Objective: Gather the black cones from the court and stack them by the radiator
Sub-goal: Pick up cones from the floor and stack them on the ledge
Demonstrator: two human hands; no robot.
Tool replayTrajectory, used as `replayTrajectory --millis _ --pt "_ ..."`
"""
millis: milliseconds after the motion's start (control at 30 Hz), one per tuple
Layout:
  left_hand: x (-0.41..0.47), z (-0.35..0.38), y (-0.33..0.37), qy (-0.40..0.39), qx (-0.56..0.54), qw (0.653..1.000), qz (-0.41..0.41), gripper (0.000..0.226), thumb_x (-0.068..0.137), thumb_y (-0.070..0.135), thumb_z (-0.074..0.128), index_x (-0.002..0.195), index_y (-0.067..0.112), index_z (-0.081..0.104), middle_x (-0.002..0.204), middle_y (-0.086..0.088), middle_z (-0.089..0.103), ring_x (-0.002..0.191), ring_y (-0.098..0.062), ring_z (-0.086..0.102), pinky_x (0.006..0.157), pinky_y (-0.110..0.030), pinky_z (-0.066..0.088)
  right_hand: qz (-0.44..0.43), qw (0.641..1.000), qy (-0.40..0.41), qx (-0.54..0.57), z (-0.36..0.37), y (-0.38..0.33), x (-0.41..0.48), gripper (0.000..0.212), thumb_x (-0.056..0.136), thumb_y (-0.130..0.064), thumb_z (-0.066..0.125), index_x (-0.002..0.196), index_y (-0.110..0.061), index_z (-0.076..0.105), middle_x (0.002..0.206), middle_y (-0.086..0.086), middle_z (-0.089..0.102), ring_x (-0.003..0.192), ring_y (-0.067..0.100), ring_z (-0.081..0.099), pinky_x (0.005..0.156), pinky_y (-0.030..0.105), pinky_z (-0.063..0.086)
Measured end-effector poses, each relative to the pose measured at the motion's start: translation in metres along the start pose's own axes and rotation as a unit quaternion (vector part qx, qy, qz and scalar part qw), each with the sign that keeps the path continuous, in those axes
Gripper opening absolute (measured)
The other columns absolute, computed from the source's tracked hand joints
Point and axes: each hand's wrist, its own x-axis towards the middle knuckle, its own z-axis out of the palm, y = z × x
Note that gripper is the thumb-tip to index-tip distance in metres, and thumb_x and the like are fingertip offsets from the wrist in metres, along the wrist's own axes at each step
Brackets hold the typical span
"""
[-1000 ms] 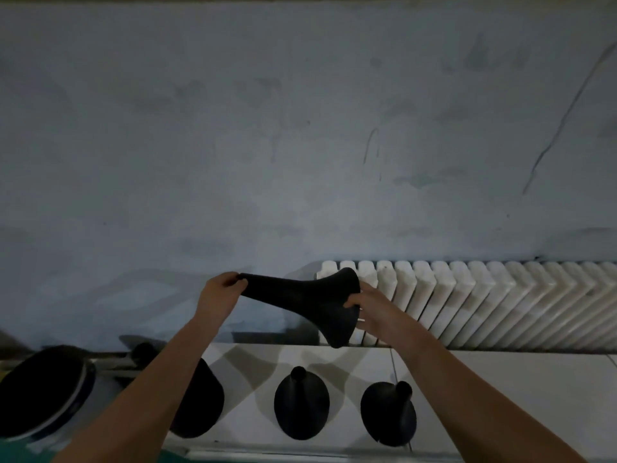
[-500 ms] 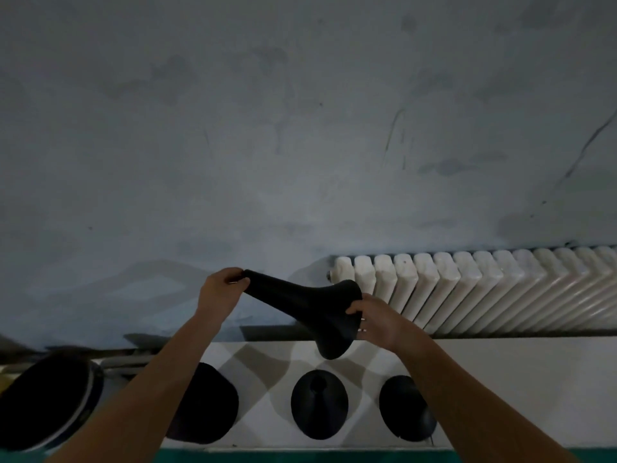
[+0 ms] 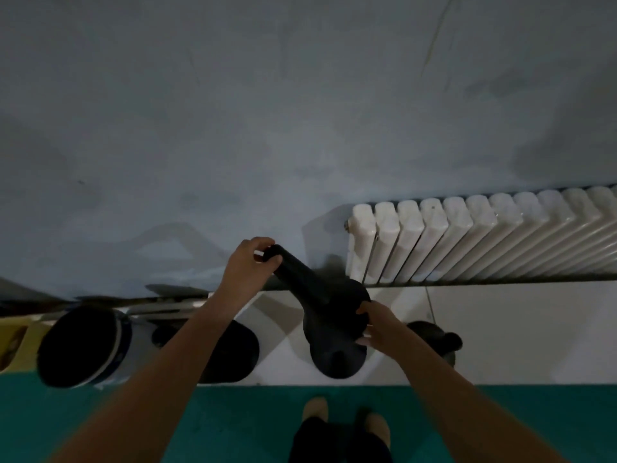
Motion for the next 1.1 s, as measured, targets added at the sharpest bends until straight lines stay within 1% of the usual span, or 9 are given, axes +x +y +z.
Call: replayTrajectory --millis 100,300,467,533,600,767,933,1000,1100 --pt "-0.007 0.01 -0.006 -0.026 0.023 0.999 0.011 0.035 0.085 0.018 0.068 0.119 0.016 0.062 0.116 -0.005 0.058 0.088 -0.013 0.06 0.076 -0.019 0.043 0.027 0.999 0.026 0.005 -0.003 0.015 0.011 0.029 0.09 -0.002 0.046 0.117 -0.011 0.045 0.114 0.015 0.05 0.107 0.037 0.05 0.088 0.048 0.045" --pt "-0.027 0.035 -0.024 -0.094 0.078 0.992 0.031 0.04 0.084 0.02 0.07 0.123 0.015 0.061 0.116 -0.004 0.054 0.099 -0.018 0.062 0.09 -0.022 0.046 0.066 0.997 0.038 0.001 -0.018 0.04 0.034 0.047 0.088 0.003 0.042 0.135 -0.006 0.039 0.126 0.014 0.04 0.127 0.039 0.038 0.098 0.049 0.037" --pt "-0.034 0.055 -0.036 -0.123 0.093 0.988 0.032 0.042 0.08 0.02 0.075 0.119 0.014 0.062 0.116 -0.005 0.055 0.095 -0.017 0.061 0.087 -0.025 0.047 0.087 0.995 0.03 0.026 -0.032 0.061 0.051 0.02 0.097 -0.009 0.045 0.117 -0.009 0.043 0.106 0.01 0.048 0.1 0.029 0.047 0.083 0.036 0.039" --pt "-0.037 0.065 -0.04 -0.147 0.108 0.983 0.035 0.044 0.079 0.022 0.076 0.12 0.014 0.061 0.118 -0.006 0.054 0.097 -0.018 0.061 0.086 -0.027 0.048 0.105 0.993 0.031 0.055 -0.039 0.071 0.061 0.006 0.097 -0.014 0.048 0.1 -0.009 0.049 0.087 0.008 0.049 0.08 0.025 0.05 0.067 0.031 0.042" --pt "-0.039 0.074 -0.043 -0.155 0.116 0.98 0.039 0.045 0.078 0.023 0.076 0.119 0.014 0.06 0.118 -0.006 0.056 0.098 -0.02 0.061 0.089 -0.033 0.05 0.109 0.991 0.03 0.074 -0.044 0.078 0.069 0.012 0.097 -0.016 0.049 0.087 -0.01 0.05 0.079 0.008 0.048 0.067 0.02 0.047 0.052 0.026 0.038" --pt "-0.044 0.092 -0.049 -0.165 0.093 0.981 0.053 0.041 0.077 0.016 0.076 0.114 0.009 0.06 0.11 -0.005 0.059 0.09 -0.013 0.054 0.069 -0.005 0.039 0.1 0.99 0.041 0.09 -0.049 0.09 0.09 0.014 0.099 -0.023 0.05 0.098 -0.009 0.051 0.086 0.007 0.052 0.074 0.021 0.051 0.057 0.027 0.04" --pt "-0.049 0.112 -0.052 -0.158 0.087 0.981 0.078 0.037 0.074 0.015 0.078 0.106 0.007 0.06 0.099 -0.003 0.057 0.084 -0.013 0.052 0.066 -0.002 0.037 0.117 0.99 0.042 0.066 -0.056 0.097 0.101 0.022 0.098 -0.031 0.051 0.107 -0.012 0.049 0.085 0.005 0.051 0.07 0.02 0.047 0.056 0.027 0.036" --pt "-0.051 0.122 -0.054 -0.162 0.106 0.977 0.091 0.036 0.074 0.018 0.076 0.105 0.009 0.059 0.099 -0.004 0.057 0.084 -0.013 0.051 0.065 -0.009 0.036 0.122 0.99 0.036 0.06 -0.059 0.098 0.104 0.021 0.097 -0.033 0.052 0.107 -0.015 0.052 0.099 0.005 0.053 0.078 0.021 0.05 0.065 0.028 0.041" --pt "-0.053 0.139 -0.055 -0.161 0.149 0.969 0.109 0.034 0.075 0.023 0.073 0.104 0.012 0.058 0.098 -0.002 0.054 0.087 -0.014 0.051 0.068 -0.02 0.036 0.118 0.991 0.033 0.044 -0.067 0.1 0.11 0.04 0.099 -0.027 0.05 0.137 -0.013 0.044 0.138 0.01 0.045 0.129 0.03 0.043 0.108 0.041 0.033"
